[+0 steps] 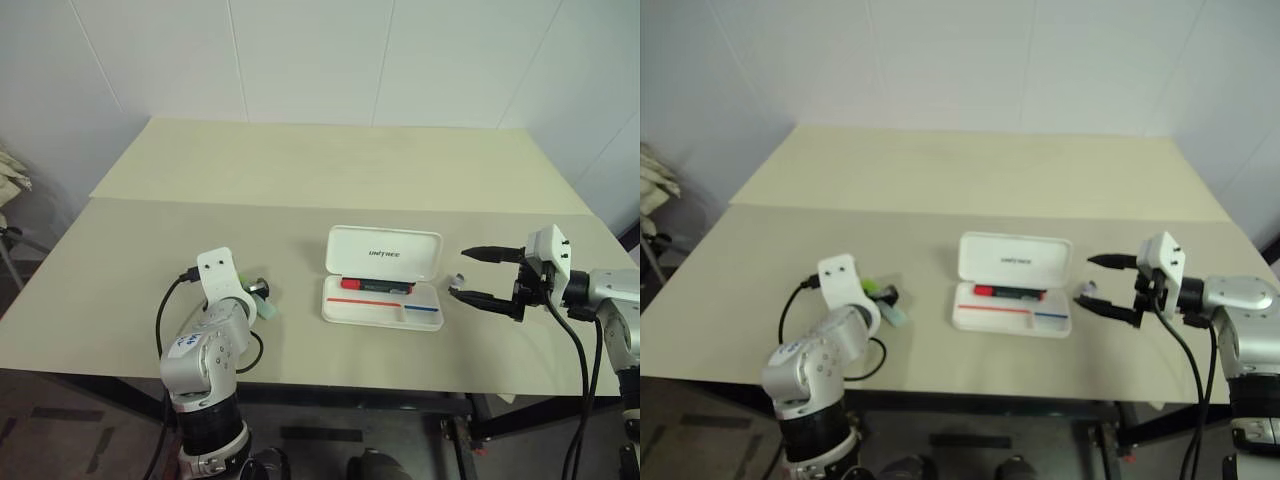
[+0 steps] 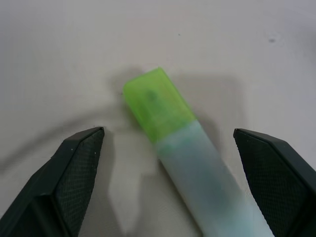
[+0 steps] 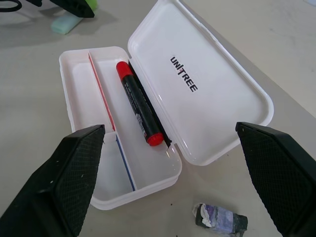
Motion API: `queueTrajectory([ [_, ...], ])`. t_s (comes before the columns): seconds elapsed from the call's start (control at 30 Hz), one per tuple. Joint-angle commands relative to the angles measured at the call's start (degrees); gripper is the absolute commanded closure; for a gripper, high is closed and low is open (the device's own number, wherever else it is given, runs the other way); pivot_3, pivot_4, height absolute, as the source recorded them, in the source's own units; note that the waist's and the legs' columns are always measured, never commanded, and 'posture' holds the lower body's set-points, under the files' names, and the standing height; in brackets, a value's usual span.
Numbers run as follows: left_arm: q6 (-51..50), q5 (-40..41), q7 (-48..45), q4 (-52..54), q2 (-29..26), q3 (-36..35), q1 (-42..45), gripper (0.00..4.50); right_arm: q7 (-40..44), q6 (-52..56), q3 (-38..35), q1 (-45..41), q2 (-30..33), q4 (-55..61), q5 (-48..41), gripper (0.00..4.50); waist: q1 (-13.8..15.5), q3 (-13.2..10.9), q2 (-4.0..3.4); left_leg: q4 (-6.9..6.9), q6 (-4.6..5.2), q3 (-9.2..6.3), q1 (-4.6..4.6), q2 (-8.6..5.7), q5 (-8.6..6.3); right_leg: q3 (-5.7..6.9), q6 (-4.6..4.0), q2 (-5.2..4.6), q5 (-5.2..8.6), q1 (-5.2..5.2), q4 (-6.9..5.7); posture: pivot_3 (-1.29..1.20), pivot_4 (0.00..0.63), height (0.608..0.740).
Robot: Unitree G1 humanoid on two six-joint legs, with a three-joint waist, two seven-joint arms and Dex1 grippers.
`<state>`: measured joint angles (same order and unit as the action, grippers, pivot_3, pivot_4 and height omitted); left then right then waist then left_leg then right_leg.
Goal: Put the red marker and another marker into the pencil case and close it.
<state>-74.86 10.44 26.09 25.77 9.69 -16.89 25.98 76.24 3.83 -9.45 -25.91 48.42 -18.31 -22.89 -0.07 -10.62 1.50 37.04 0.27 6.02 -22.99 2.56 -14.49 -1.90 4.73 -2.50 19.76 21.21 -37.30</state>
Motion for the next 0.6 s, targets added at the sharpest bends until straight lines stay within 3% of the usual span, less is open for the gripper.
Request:
queueTrajectory([
  [0.03, -4.22, 0.95, -0.98, -5.69, 5.13, -3.29, 3.31, 0.05, -0.67, -0.62, -1.76, 0.11, 0.44, 1.63, -0.75, 0.0, -0.07, 0.14, -0.24, 0.0, 0.03, 0.0, 0.11, -0.02, -0.02, 0.0, 0.01, -0.02, 0.0, -0.16, 0.05, 0.0, 0.15, 0.74],
  [0.2, -5.55, 0.46, -1.75, -9.18, 2.74, -3.25, 6.58, 0.05, -0.97, -0.6, -1.74, 0.13, 0.3, 1.7, -0.83, 0.0, 0.19, 0.38, -0.73, -0.13, 0.26, -0.06, 0.87, -0.02, -0.33, 0.11, 0.03, -0.08, -0.02, -1.21, 0.73, 0.0, 0.15, 0.74],
  [0.23, -6.0, 0.04, -1.8, -10.01, 2.58, -3.53, 7.15, 0.22, -1.02, -0.61, -1.72, 0.12, 0.27, 1.71, -0.81, 0.0, 0.07, 0.39, -0.75, -0.13, 0.25, -0.12, 0.84, -0.02, -0.3, 0.16, -0.06, -0.07, -0.04, -1.21, 0.86, 0.0, 0.15, 0.74],
  [0.3, -6.67, -0.86, -1.58, -11.91, 2.39, -4.35, 8.16, 0.66, -1.12, -0.57, -1.71, 0.07, 0.19, 1.74, -0.8, 0.0, -0.03, 0.49, -0.91, -0.15, 0.32, -0.08, 0.89, -0.02, -0.35, 0.13, -0.05, -0.1, -0.07, -1.37, 1.05, 0.0, 0.15, 0.74],
  [0.5, -7.38, -2.13, -1.61, -16.53, 1.99, -6.7, 10.25, 2.53, -1.34, -0.56, -1.59, -0.14, -0.01, 1.76, -0.8, 0.0, -0.15, 0.64, -1.11, -0.27, 0.33, -0.13, 0.99, -0.02, -0.36, 0.2, 0.09, -0.13, -0.28, -1.62, 1.43, 0.0, 0.15, 0.74],
  [0.6, -7.15, -2.49, -1.41, -17.17, 1.94, -7.55, 11.2, 3.16, -1.43, -0.61, -1.62, -0.25, -0.02, 1.73, -0.81, 0.0, -0.2, 0.7, -1.14, -0.55, 0.33, 0.0, 1.08, -0.06, -0.36, 0.11, 0.15, -0.17, -0.31, -1.64, 1.59, 0.0, 0.15, 0.74],
])
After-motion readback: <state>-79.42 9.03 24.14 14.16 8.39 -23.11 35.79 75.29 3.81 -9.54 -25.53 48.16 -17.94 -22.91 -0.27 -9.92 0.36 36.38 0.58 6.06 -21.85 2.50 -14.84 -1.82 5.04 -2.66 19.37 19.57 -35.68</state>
